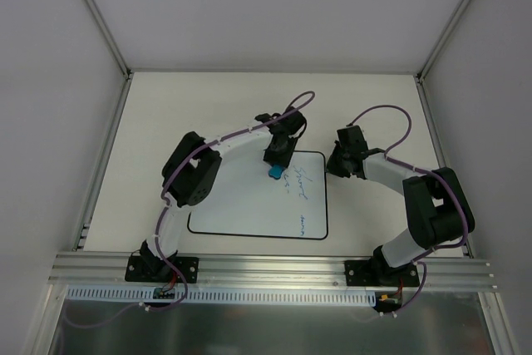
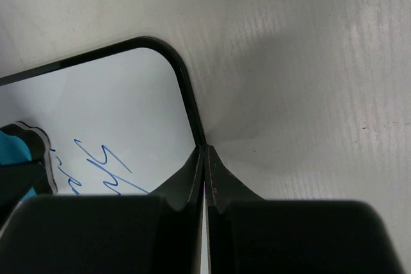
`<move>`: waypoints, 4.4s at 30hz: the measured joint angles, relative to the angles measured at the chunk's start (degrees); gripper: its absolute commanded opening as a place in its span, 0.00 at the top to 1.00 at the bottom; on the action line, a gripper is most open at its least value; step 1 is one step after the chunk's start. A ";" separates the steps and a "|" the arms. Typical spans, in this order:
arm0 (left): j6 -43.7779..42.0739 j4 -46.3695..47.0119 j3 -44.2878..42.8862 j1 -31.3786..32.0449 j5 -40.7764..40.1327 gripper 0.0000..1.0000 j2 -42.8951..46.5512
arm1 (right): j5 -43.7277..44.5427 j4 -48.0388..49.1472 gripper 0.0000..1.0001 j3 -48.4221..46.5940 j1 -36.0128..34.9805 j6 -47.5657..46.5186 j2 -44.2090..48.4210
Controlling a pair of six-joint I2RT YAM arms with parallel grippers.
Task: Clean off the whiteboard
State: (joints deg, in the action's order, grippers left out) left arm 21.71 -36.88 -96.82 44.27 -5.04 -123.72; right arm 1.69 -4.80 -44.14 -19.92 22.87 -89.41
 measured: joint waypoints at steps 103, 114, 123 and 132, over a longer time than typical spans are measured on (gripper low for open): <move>9.42 -0.57 16.37 -7.93 -2.43 0.01 34.07 | 16.48 -12.85 0.11 -9.64 -15.91 -6.10 10.27; 6.69 -1.66 38.45 -20.31 -3.13 0.01 53.72 | 22.12 -19.50 0.13 -25.42 -29.75 -1.14 -6.97; 4.44 -2.38 46.99 -20.74 -2.75 0.01 61.77 | 21.79 -21.81 0.20 -30.01 -31.91 5.09 -15.91; 4.15 -2.40 47.58 -20.74 -2.54 0.01 61.26 | 20.57 -22.56 0.39 -31.45 -32.48 8.76 -20.02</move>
State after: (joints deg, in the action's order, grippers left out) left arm 25.87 -39.29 -49.23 23.53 -7.57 -62.46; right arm 22.26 -27.35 -75.59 -52.40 31.64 -109.43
